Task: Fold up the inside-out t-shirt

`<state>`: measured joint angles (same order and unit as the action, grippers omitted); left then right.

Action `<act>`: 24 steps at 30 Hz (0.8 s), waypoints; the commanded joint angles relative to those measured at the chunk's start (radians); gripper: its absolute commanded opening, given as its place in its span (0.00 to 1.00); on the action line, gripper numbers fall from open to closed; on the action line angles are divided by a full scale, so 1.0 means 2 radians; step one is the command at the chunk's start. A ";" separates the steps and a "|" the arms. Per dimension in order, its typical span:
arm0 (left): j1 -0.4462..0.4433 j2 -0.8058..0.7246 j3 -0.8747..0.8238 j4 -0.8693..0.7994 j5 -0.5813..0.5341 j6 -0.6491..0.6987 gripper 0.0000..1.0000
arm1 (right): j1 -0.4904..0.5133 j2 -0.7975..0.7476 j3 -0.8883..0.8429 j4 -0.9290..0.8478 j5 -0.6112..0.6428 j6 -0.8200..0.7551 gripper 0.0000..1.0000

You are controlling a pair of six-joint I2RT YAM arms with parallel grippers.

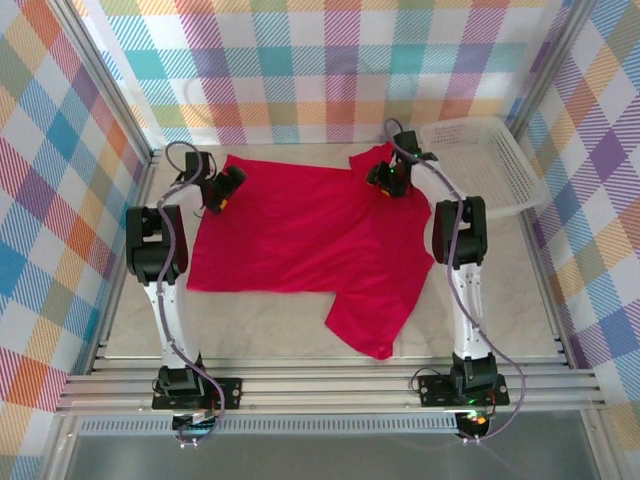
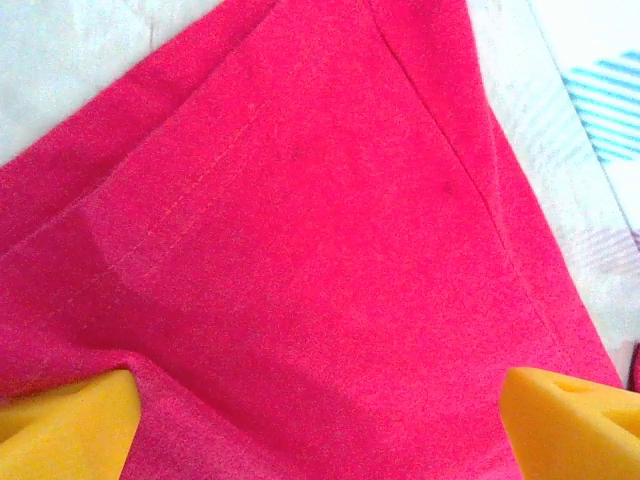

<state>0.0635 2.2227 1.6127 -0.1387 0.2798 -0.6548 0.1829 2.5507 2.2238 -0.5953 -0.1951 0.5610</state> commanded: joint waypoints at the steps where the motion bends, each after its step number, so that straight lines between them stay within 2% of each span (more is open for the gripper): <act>1: 0.016 0.041 0.030 -0.065 -0.005 0.011 0.93 | -0.012 0.079 0.097 -0.100 0.012 -0.010 0.51; 4: 0.017 0.035 0.045 -0.066 0.002 0.017 0.93 | -0.014 0.097 0.171 -0.130 0.008 -0.011 0.52; 8: 0.017 0.000 0.046 -0.082 0.015 0.023 0.94 | -0.013 0.057 0.154 -0.123 -0.010 -0.012 0.54; 12: 0.008 -0.077 0.022 -0.112 0.008 0.048 0.99 | -0.009 -0.014 0.112 -0.126 -0.038 -0.019 0.60; 15: -0.001 -0.160 -0.045 -0.128 -0.002 0.054 0.99 | 0.003 -0.083 0.045 -0.122 -0.044 -0.030 0.63; 18: -0.011 -0.248 -0.152 -0.108 -0.002 0.045 0.99 | 0.018 -0.160 -0.067 -0.088 -0.051 -0.036 0.64; 24: -0.019 -0.352 -0.331 -0.074 0.040 0.026 0.99 | 0.038 -0.294 -0.292 -0.035 -0.048 -0.036 0.65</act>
<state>0.0322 1.5272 1.0657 -0.2821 0.3168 -0.5869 0.2424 2.0232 1.7889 -0.7067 -0.2752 0.5072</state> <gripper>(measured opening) 0.990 0.650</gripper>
